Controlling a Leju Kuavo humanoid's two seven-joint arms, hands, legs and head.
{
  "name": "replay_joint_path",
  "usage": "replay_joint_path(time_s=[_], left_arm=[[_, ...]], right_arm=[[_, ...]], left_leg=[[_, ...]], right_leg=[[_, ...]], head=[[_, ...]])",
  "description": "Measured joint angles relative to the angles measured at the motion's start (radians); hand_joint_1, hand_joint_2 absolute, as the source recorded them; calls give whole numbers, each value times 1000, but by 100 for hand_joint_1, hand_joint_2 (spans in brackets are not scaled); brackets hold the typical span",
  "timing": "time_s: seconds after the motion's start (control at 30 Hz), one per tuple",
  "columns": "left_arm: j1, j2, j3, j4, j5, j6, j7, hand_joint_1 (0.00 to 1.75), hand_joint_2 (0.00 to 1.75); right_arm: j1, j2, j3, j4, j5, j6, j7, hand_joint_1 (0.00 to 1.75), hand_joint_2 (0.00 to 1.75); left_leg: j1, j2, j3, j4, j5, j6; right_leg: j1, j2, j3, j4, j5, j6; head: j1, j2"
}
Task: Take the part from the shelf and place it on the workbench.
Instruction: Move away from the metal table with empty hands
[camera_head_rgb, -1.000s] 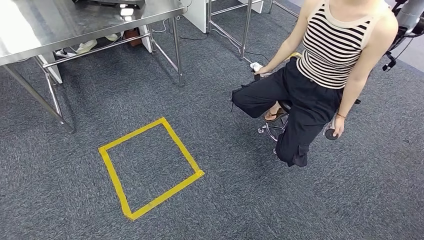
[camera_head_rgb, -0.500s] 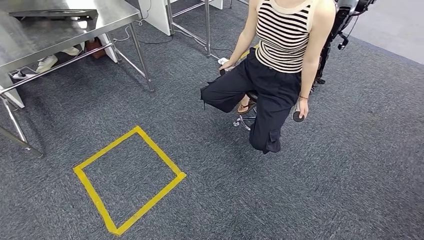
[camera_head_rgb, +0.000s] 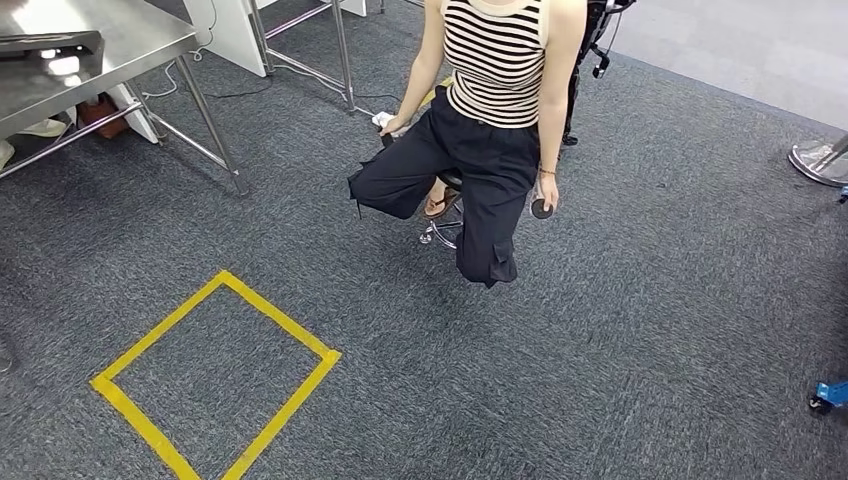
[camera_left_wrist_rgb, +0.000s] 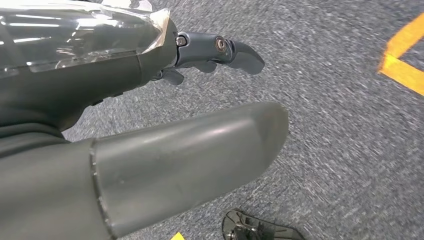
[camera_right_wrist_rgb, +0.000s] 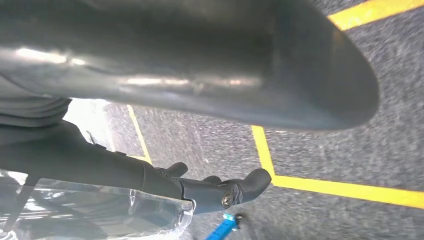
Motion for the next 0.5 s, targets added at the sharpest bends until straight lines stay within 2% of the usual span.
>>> replay_joint_path(time_s=[0.03, 0.07, 0.1, 0.13, 0.2, 0.23, 0.27, 0.33, 0.37, 0.4, 0.43, 0.47, 0.5], left_arm=[[0, 0, 0, 0, 1, 0, 0, 0, 0], [0, 0, 0, 0, 1, 0, 0, 0, 0], [-1, 0, 0, 0, 1, 0, 0, 0, 0], [-1, 0, 0, 0, 1, 0, 0, 0, 0], [-3, -1, 0, 0, 1, 0, 0, 0, 0], [-4, -2, 0, 0, 1, 0, 0, 0, 0], [-4, -2, 0, 0, 1, 0, 0, 0, 0], [-2, -2, 0, 0, 1, 0, 0, 0, 0], [0, -2, 0, 0, 1, 0, 1, 0, 0], [1, -2, 0, 0, 1, 0, 2, 0, 0], [2, -2, 0, 0, 1, 0, 2, 0, 0], [3, -1, 0, 0, 1, 0, 2, 0, 0], [3, -1, 0, 0, 1, 0, 2, 0, 0]], right_arm=[[0, 0, 0, 0, 1, 0, 0, 0, 0], [-2, -1, 0, 0, 2, 0, 0, 0, 0], [-4, -1, 0, 0, 3, 0, 0, 0, 0], [-5, -1, 0, 0, 3, 0, 0, 0, 0], [-4, -1, -1, 0, 4, 0, 0, 0, 0], [-3, -2, -1, 0, 4, 0, 0, 0, 0], [-2, -2, -1, 0, 4, 0, 0, 0, 0], [-2, -2, -1, 0, 6, 0, 0, 0, 0], [-2, -2, -1, 0, 6, 0, 0, 0, 0], [-1, -2, -1, 0, 7, 0, 0, 0, 0], [0, -2, -1, 0, 7, 0, 0, 0, 0], [1, -2, -1, 0, 7, 0, 0, 0, 0], [1, -2, -1, 0, 7, 0, 0, 0, 0]], left_leg=[[-1, 10, 2, 0, -1, -2], [-3, 19, 4, 1, -4, -7], [-5, 28, 6, 2, -7, -12], [-6, 36, 9, 3, -9, -18], [-4, 49, 14, 3, -11, -31], [-1, 39, 14, 9, -18, -38], [2, 17, 7, 30, -37, -44], [6, -37, -38, 137, -105, -52], [7, -51, -71, 207, -141, -53], [7, -57, -100, 264, -162, -55], [7, -59, -116, 293, -164, -55], [8, -61, -115, 284, -145, -54], [10, -64, -96, 240, -111, -53]], right_leg=[[1, -22, 45, -82, 26, 4], [2, -41, 83, -150, 48, 3], [5, -55, 105, -192, 62, -3], [8, -60, 112, -207, 68, -11], [9, -41, 110, -208, 75, -27], [7, -31, 112, -211, 78, -34], [5, -21, 114, -214, 82, -41], [3, -2, 115, -216, 88, -50], [4, 8, 114, -215, 89, -52], [6, 19, 113, -215, 89, -53], [7, 30, 113, -214, 89, -53], [7, 42, 113, -213, 89, -52], [7, 55, 114, -212, 89, -52]], head=[[1, 0], [2, 0], [1, 0], [0, 0], [-2, 0], [-3, 0], [-6, 0], [-12, 0], [-14, 0], [-15, 0], [-15, 0], [-15, 0], [-15, 0]])
